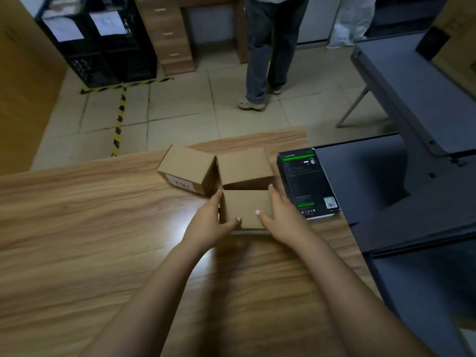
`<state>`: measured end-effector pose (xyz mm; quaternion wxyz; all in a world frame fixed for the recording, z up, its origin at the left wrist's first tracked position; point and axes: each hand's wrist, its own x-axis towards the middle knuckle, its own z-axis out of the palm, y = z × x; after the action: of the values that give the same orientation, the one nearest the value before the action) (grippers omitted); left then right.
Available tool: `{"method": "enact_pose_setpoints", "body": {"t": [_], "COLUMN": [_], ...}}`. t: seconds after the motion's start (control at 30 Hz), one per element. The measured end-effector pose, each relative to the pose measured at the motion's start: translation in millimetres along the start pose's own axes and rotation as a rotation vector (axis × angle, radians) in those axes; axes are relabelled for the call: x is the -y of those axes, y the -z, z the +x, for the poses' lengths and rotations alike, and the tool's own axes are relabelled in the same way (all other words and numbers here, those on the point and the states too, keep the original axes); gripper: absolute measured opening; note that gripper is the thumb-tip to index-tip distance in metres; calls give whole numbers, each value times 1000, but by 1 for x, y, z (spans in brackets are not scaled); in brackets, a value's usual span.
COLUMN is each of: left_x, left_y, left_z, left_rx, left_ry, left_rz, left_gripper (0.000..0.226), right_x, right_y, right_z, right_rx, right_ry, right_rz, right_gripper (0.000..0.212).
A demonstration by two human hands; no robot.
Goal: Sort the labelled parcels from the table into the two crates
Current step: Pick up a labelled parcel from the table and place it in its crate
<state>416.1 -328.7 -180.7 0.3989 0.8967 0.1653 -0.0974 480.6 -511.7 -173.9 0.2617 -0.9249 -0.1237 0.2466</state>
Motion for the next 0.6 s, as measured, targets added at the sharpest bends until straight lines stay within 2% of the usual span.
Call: {"method": "enact_pose_setpoints", "body": {"t": [0.1,0.2,0.4,0.5,0.6], "left_x": [6,15,43,54,61], "left_y": [1,5,8,4,5], "left_z": [-13,-34,-78,-96,-107], "left_rx": [-12,-28,-6,2,15], "left_ry": [-12,-45,-63,-61,-64], "left_rz": [-136,-318,-455,-441,-433], "left_gripper": [97,86,58,62,63], "right_x": [5,12,32,39,40], "right_y": [-6,-18,-54,-73,-87], "right_z": [-20,-47,-101,-116,-127], "right_rx": [-60,-170,-260,-294,-328], "right_ry": [-7,-9,-25,-52,-105], "right_rz": [31,107,163,186,273], "right_gripper": [76,61,38,36,50]}}
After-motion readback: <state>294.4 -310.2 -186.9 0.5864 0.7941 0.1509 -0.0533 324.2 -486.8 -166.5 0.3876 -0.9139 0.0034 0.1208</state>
